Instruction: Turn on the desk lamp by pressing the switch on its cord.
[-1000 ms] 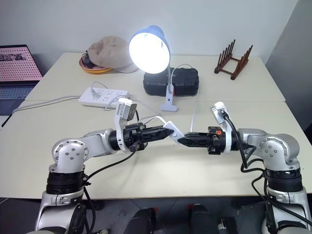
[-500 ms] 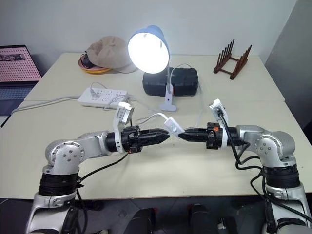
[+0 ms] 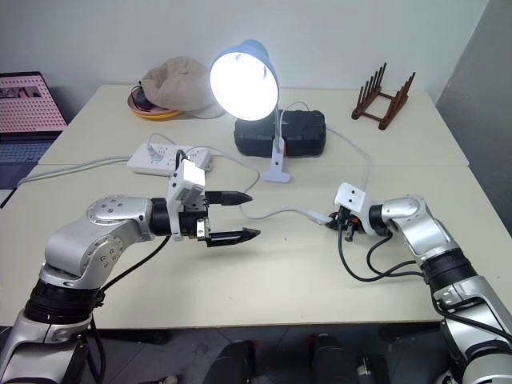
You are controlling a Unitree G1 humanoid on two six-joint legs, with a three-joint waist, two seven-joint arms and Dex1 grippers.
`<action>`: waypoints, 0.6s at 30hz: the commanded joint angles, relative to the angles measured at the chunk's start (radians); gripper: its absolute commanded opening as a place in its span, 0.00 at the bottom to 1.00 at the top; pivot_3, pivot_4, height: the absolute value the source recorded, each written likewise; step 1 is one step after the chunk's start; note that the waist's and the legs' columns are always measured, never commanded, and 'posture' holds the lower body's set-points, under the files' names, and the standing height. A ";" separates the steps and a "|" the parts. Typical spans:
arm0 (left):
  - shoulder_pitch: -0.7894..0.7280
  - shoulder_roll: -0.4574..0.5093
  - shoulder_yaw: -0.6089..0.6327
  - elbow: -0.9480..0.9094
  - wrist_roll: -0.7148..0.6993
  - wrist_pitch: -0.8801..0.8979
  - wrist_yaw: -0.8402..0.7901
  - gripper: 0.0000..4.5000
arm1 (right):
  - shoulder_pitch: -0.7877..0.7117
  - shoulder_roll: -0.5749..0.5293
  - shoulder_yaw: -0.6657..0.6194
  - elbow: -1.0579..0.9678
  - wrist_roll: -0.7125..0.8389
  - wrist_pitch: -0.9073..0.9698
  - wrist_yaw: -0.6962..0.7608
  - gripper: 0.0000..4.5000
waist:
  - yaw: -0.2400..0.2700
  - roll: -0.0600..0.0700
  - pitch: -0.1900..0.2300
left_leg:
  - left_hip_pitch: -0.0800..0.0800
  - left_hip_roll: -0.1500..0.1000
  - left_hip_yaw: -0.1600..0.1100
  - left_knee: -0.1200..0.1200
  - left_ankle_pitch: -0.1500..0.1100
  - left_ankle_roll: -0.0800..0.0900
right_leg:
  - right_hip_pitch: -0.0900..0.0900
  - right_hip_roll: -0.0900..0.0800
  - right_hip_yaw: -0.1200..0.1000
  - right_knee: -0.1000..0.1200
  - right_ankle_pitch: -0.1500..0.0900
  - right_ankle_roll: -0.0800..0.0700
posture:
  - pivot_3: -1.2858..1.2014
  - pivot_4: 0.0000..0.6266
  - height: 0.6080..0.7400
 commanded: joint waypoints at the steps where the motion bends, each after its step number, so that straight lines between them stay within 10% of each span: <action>1: -0.014 0.012 0.003 0.010 0.033 -0.043 -0.029 1.00 | 0.002 0.022 -0.017 0.046 -0.017 -0.052 0.040 0.33 | 0.000 0.000 0.000 | 0.000 0.000 0.000 0.000 0.000 0.000 | 0.000 0.000 0.000 0.001 0.000 0.000 | 0.52 0.24 1.00; 13: -0.078 0.036 0.000 0.110 0.101 -0.067 -0.089 1.00 | 0.211 -0.155 -0.291 -0.422 0.230 0.199 0.142 0.99 | 0.006 0.001 0.001 | -0.001 0.000 -0.001 0.000 0.000 0.000 | 0.000 0.000 -0.001 0.001 0.000 0.000 | 0.52 0.24 1.00; 18: -0.111 0.049 -0.012 0.165 0.153 -0.122 -0.124 1.00 | 0.363 -0.260 -0.482 -0.645 0.360 0.372 0.110 1.00 | 0.007 0.001 0.001 | -0.001 0.000 -0.001 0.000 0.000 0.000 | 0.000 0.000 -0.001 0.001 0.000 0.000 | 0.52 0.24 1.00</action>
